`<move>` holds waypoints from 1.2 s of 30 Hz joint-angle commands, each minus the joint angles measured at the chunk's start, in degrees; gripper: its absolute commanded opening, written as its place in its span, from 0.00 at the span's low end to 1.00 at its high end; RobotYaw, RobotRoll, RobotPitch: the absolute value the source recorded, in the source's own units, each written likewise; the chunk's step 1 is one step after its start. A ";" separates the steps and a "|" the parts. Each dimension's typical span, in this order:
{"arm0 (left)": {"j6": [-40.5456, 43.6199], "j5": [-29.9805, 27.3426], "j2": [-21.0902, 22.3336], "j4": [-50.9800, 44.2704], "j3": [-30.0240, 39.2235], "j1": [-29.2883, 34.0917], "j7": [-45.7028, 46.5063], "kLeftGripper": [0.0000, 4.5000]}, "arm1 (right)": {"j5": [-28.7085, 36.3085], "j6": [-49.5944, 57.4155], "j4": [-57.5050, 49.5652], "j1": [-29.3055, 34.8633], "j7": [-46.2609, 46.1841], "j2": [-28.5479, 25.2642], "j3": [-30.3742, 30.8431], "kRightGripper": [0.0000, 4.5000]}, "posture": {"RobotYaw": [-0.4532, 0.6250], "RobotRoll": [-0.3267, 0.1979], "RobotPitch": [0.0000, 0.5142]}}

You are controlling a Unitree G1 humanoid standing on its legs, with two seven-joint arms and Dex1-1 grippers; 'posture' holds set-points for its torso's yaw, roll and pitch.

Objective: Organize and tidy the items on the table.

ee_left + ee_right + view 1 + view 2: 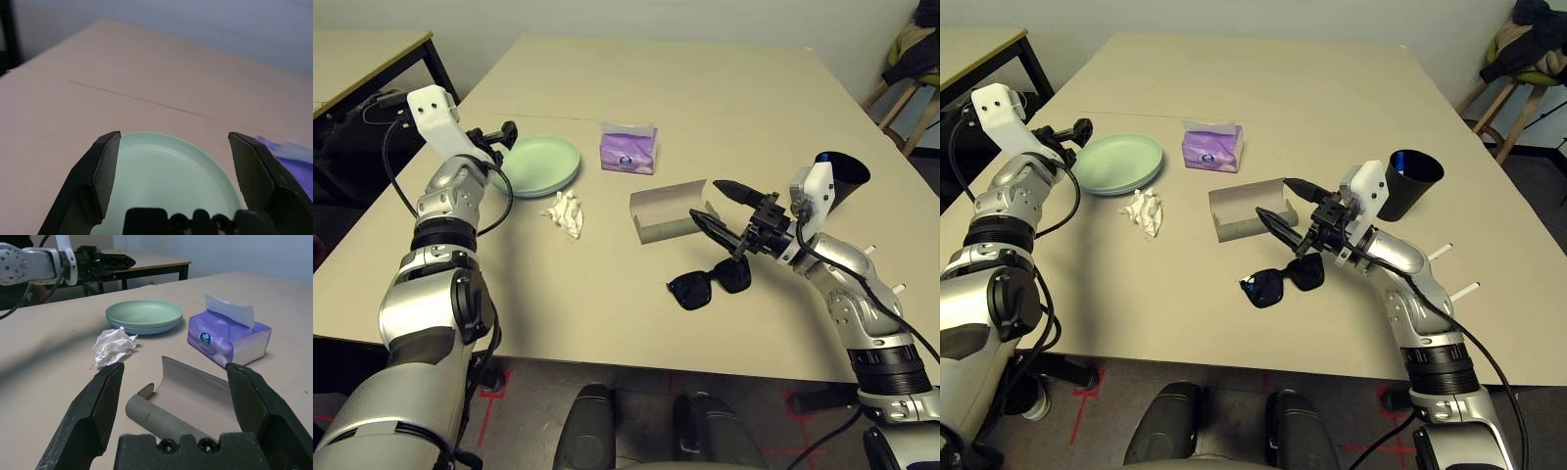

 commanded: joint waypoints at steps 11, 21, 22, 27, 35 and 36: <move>27.13 -1.08 4.27 -19.86 -10.40 12.61 -17.52 0.99 | 0.31 -0.43 0.35 0.72 0.38 -0.99 -1.41 1.00 | 0.62 0.62 0.16; 28.62 1.82 8.69 -27.41 -19.11 16.99 -26.43 0.99 | 0.30 -0.50 -0.01 1.27 0.15 -1.46 -1.74 1.00 | 0.61 0.62 0.15; 28.28 2.18 8.82 -27.78 -19.62 17.15 -26.71 0.99 | 0.29 -0.51 0.07 1.21 0.16 -1.49 -1.76 1.00 | 0.61 0.62 0.15; 28.31 3.59 8.97 -28.18 -21.32 17.88 -26.88 0.99 | 0.20 -0.44 0.10 0.75 0.05 -1.42 -1.71 1.00 | 0.61 0.62 0.15; 27.17 5.68 8.64 -26.19 -22.04 17.91 -26.13 0.53 | 0.29 -0.25 -0.14 0.46 -0.01 -1.53 -1.78 1.00 | 0.61 0.62 0.14; 27.07 5.77 8.59 -26.21 -21.91 17.90 -25.99 0.46 | 0.30 -0.22 -0.18 0.50 -0.03 -1.57 -1.82 1.00 | 0.61 0.62 0.14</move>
